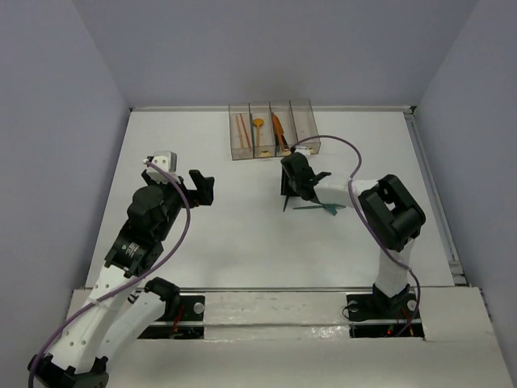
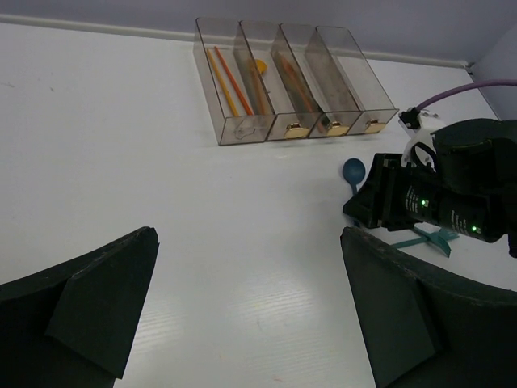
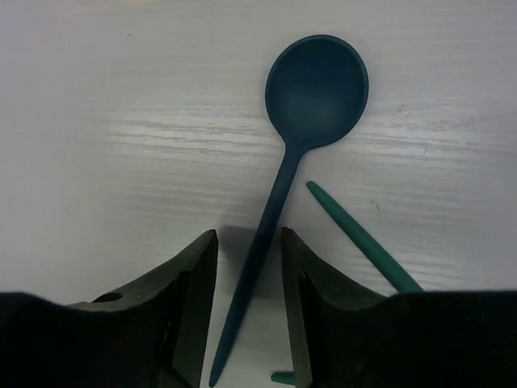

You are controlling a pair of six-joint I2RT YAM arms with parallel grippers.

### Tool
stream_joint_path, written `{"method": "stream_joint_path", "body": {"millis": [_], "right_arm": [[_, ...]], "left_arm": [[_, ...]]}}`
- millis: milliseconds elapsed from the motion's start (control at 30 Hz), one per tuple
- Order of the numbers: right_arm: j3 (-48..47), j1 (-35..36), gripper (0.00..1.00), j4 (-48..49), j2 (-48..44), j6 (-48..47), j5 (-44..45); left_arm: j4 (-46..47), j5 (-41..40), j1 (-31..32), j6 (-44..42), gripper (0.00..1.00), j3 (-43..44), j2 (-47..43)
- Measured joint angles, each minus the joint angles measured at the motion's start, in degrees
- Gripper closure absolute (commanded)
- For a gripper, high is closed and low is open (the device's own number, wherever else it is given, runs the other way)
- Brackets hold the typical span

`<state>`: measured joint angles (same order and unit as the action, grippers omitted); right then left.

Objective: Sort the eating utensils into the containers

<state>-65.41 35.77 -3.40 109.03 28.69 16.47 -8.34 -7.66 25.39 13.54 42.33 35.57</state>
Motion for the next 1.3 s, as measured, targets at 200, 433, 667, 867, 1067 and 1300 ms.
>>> {"method": "stream_joint_path", "body": {"millis": [200, 433, 667, 867, 1067, 1300], "right_arm": [[-2.40, 1.18, 0.87, -0.59, 2.27, -0.57, 4.04], [-2.36, 1.77, 1.00, -0.87, 2.23, 0.66, 5.42], [1.64, 2.43, 1.00, -0.83, -4.57, 1.09, 2.62], [-3.50, 2.51, 1.00, 1.46, -8.13, -1.29, -1.33], [-23.80, 1.16, 1.00, 3.98, 3.82, -4.35, -5.35], [-48.94, -3.98, 0.98, 0.20, 22.25, -5.90, -7.15]], "left_arm": [[0.00, 0.13, 0.00, 0.00, 0.01, 0.00, -0.17], [0.00, 0.24, 0.00, 0.00, 0.01, 0.00, -0.17], [0.00, 0.31, 0.00, 0.00, 0.01, 0.00, -0.20], [0.00, 0.35, 0.00, 0.00, 0.01, 0.00, -0.20], [-0.02, 0.20, 0.00, 0.00, 0.01, 0.00, -0.17], [-0.02, 0.07, 0.00, 0.00, 0.01, 0.00, -0.20]]}}
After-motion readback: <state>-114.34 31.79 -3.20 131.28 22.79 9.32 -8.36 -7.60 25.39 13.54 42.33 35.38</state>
